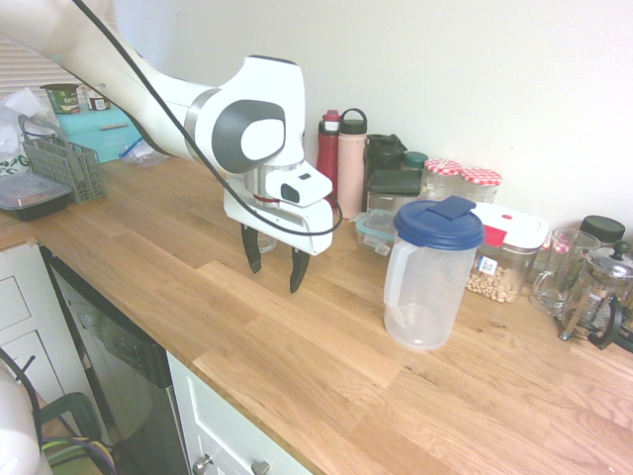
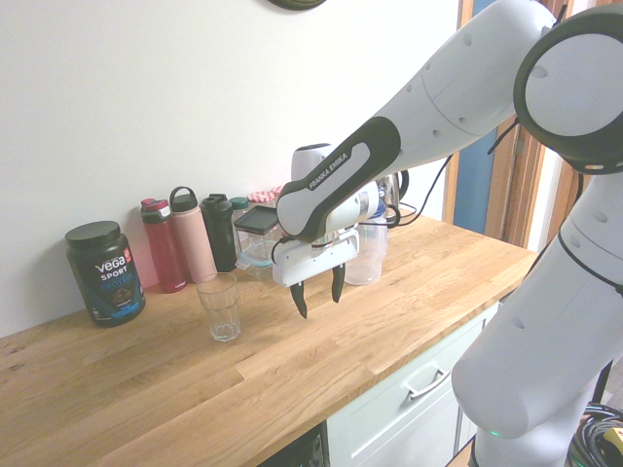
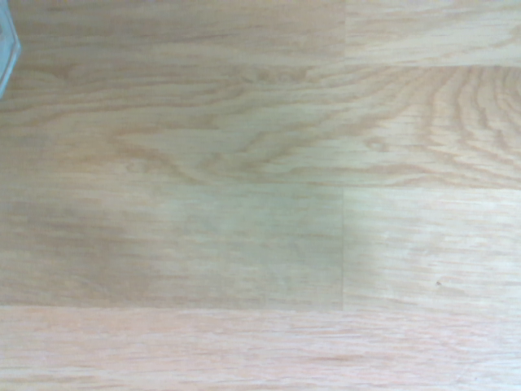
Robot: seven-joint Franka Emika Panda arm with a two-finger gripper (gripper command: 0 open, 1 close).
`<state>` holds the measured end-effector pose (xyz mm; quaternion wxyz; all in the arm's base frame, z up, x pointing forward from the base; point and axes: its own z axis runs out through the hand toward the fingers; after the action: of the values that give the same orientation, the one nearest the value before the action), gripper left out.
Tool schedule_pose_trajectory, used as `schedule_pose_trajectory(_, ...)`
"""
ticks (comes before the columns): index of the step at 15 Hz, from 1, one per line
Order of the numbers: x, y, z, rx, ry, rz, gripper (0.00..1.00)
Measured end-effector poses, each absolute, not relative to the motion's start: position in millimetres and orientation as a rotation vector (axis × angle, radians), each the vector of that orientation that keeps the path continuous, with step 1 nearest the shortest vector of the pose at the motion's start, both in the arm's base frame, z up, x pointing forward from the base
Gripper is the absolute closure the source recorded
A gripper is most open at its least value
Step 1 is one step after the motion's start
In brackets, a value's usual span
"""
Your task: Pour me some water
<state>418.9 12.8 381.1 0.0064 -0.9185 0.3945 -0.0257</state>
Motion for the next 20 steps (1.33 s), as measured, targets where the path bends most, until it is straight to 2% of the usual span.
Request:
schedule_pose_trajectory(4,423.6,11.7,394.0,-2.861,1.24,-0.111,0.0)
schedule_pose_trajectory(9,423.6,-8.7,491.2,-2.835,1.216,-0.217,0.0)
schedule_pose_trajectory(13,405.5,-61.6,549.5,-2.816,1.184,-0.292,0.0)
schedule_pose_trajectory(20,367.1,-153.1,574.8,-2.769,1.295,-0.391,0.0)
